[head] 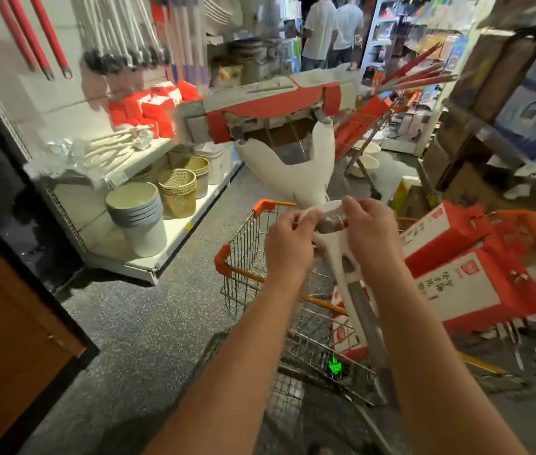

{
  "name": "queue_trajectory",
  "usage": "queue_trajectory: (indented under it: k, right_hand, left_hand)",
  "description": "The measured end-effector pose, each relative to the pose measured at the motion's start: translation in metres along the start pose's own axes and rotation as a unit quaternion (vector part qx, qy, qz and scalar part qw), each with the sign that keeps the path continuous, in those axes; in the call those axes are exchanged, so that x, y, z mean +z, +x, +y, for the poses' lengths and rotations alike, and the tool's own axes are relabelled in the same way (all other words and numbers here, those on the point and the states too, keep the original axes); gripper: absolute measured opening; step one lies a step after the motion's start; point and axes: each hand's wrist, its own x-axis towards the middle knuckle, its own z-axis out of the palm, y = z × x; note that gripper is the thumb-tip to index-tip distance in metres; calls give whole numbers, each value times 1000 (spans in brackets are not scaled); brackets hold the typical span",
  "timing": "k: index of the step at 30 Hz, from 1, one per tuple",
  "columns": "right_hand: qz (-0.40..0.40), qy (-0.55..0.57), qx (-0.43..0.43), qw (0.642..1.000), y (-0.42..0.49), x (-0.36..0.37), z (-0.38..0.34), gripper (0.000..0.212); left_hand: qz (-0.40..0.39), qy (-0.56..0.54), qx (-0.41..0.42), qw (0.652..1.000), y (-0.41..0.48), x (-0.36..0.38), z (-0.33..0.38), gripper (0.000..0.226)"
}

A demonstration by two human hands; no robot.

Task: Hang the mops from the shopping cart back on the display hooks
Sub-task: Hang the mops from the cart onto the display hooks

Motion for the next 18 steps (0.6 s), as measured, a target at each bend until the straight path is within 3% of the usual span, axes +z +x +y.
queue_trajectory:
  k: [3, 10, 18]
  right_hand:
    - [-4, 34, -51, 998, -6, 25, -35, 26]
    - [-47, 143, -139, 979, 6, 100, -109, 28]
    - [-133, 283, -220, 924, 58, 190, -183, 19]
  left_hand:
    - [48, -30, 46, 997, 5, -29, 27, 10]
    - [135, -110, 146, 974, 37, -94, 94, 10]
    - [253, -107, 255, 927, 107, -148, 155, 12]
